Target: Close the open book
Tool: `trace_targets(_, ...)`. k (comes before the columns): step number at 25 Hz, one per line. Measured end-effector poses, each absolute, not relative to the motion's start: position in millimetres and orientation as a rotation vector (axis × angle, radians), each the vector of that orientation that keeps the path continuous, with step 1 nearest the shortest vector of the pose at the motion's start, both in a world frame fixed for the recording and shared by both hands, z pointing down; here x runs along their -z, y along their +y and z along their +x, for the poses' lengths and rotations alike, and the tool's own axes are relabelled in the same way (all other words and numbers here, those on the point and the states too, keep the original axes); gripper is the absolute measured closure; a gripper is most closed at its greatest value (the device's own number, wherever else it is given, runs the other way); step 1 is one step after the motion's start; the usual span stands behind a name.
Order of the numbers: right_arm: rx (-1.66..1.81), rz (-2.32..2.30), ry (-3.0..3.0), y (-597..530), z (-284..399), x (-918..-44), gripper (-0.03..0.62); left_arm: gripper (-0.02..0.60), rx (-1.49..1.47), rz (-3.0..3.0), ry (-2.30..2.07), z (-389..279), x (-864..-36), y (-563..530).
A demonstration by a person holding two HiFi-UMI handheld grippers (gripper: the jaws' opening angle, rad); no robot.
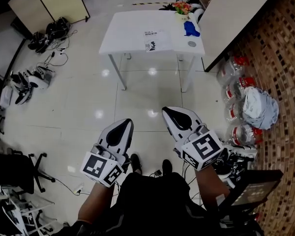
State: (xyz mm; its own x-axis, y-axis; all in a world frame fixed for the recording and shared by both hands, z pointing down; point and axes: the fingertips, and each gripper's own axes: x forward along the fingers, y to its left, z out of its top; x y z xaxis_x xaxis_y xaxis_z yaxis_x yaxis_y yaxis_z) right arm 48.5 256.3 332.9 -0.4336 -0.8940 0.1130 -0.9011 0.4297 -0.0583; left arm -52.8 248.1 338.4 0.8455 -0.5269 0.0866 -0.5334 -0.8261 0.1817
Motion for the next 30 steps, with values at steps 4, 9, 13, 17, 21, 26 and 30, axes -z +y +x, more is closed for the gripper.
trace_targets(4,-0.189,1.677,-2.612,296,17,-325,0.592,0.586,-0.036,2.827,-0.829,-89,-324,283)
trace_targets(9,-0.151,1.791,-2.524,336,-39,-321,0.592,0.586,-0.030,2.885,-0.693,-146,-322,320)
trace_targets(13,-0.224,1.904,-2.462,368,-82,-326,0.592,0.586,-0.026,2.908,-0.581,-191,-324,351)
trace_targets(17,-0.219,1.938,-2.428,397,-114,-320,0.592,0.586,-0.040,2.892,-0.556,-224,-326,375)
trace_targets(21,-0.217,1.981,-2.400,423,-116,-319,0.592,0.586,-0.062,2.925,-0.558,-230,-325,397)
trace_targets(26,-0.202,1.966,-2.417,442,-110,-309,0.592,0.586,-0.061,2.911,-0.624,-229,-323,410)
trace_targets(30,-0.184,1.951,-2.435,456,-95,-305,0.592,0.586,-0.067,2.935,-0.638,-216,-317,424)
